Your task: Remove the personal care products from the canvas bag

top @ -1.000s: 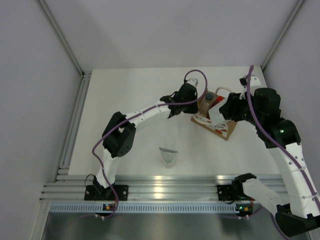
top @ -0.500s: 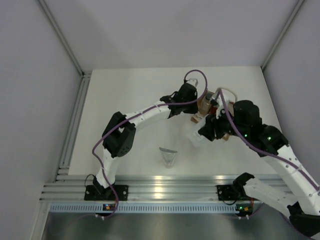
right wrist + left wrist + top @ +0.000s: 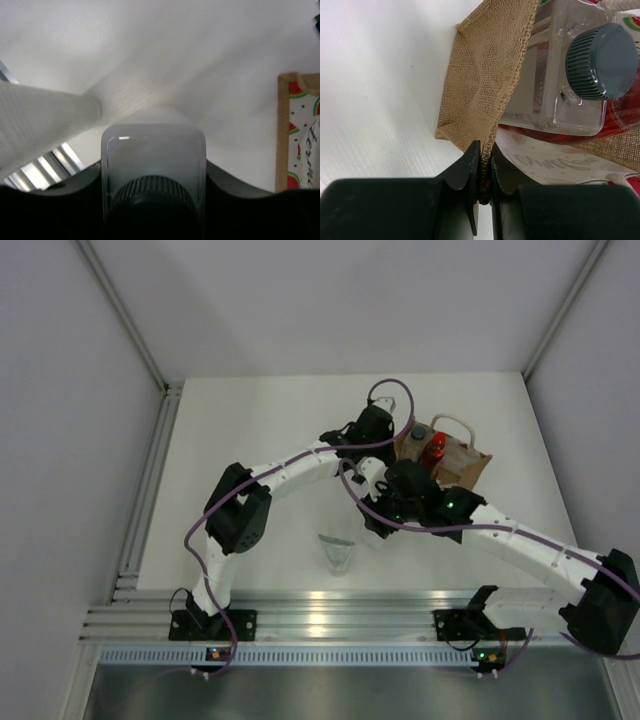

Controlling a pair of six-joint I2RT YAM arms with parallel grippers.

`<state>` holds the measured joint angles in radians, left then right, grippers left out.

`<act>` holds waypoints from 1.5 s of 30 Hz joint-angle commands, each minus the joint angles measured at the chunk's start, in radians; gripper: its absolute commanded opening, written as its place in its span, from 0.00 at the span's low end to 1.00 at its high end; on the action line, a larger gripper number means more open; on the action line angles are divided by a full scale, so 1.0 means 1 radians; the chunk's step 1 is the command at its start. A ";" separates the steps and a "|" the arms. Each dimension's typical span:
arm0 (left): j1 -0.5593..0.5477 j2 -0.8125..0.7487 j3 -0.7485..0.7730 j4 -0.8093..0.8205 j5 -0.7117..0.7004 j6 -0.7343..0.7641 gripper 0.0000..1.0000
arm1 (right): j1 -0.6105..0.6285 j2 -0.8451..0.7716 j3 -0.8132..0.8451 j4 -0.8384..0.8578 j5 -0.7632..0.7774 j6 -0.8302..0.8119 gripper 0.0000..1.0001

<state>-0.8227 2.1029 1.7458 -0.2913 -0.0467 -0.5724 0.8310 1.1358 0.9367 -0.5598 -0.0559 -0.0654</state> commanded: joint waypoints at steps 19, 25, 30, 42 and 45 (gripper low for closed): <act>0.007 -0.054 0.008 -0.012 -0.019 0.019 0.00 | 0.033 0.090 -0.107 0.351 -0.042 0.007 0.53; 0.007 -0.057 0.006 -0.012 -0.019 0.019 0.00 | 0.033 0.033 -0.098 0.342 -0.042 0.009 0.74; 0.007 -0.063 0.000 -0.012 -0.022 0.020 0.00 | 0.033 -0.021 -0.064 0.301 -0.036 -0.005 0.89; 0.007 -0.067 0.001 -0.014 -0.016 0.020 0.00 | 0.019 -0.249 0.022 0.219 -0.003 -0.016 0.92; 0.007 -0.069 0.000 -0.014 -0.012 0.017 0.00 | 0.007 -0.281 0.040 0.221 0.140 -0.002 0.92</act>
<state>-0.8211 2.0842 1.7443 -0.3191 -0.0498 -0.5621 0.8455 0.8810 0.9306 -0.3805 -0.0330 -0.0647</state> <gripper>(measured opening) 0.139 0.917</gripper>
